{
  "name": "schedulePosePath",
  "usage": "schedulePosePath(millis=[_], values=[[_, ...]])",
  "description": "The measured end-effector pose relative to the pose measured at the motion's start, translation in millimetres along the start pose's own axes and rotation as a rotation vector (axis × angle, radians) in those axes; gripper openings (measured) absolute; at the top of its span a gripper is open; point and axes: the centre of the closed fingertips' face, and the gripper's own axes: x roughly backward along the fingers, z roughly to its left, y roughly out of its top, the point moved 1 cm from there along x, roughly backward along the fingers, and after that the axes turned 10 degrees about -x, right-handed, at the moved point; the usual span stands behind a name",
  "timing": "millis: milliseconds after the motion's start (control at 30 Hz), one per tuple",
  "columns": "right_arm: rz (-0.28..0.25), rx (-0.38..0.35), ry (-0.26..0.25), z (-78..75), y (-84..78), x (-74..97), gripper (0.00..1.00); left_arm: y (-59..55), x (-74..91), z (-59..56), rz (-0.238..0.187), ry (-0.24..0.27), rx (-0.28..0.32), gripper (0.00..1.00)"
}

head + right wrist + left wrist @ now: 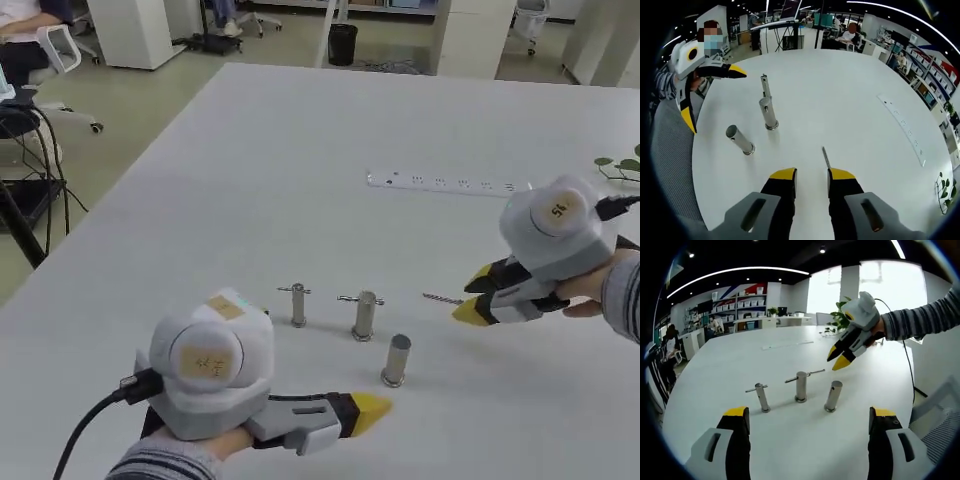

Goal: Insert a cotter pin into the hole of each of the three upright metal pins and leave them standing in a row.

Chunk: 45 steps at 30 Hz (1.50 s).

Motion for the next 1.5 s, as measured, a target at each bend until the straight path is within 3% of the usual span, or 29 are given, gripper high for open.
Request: schedulePosePath(millis=[433, 900, 1000, 1300, 1500], values=[[0.109, 0.020, 0.045, -26.7, -12.2, -37.1, 0.13, -4.9, -0.2, 0.3, 0.020, -0.001, 0.014, 0.98], [0.144, 0.030, 0.093, -22.7, -14.4, -36.4, 0.06, -6.6, -1.0, -1.4, 0.023, -0.004, 0.006, 0.95], [0.146, 0.025, 0.080, -26.2, -14.5, -36.4, 0.00, -8.0, -1.1, -1.6, 0.030, -0.005, 0.008, 0.95], [0.156, 0.040, 0.068, -24.8, -15.1, -35.3, 0.00, -7.9, -1.9, -2.0, 0.033, -0.011, 0.006, 0.93], [0.111, 0.065, 0.047, -26.7, -8.4, -29.3, 0.00, -7.0, -2.1, -2.8, 0.029, -0.015, 0.004, 0.92]])
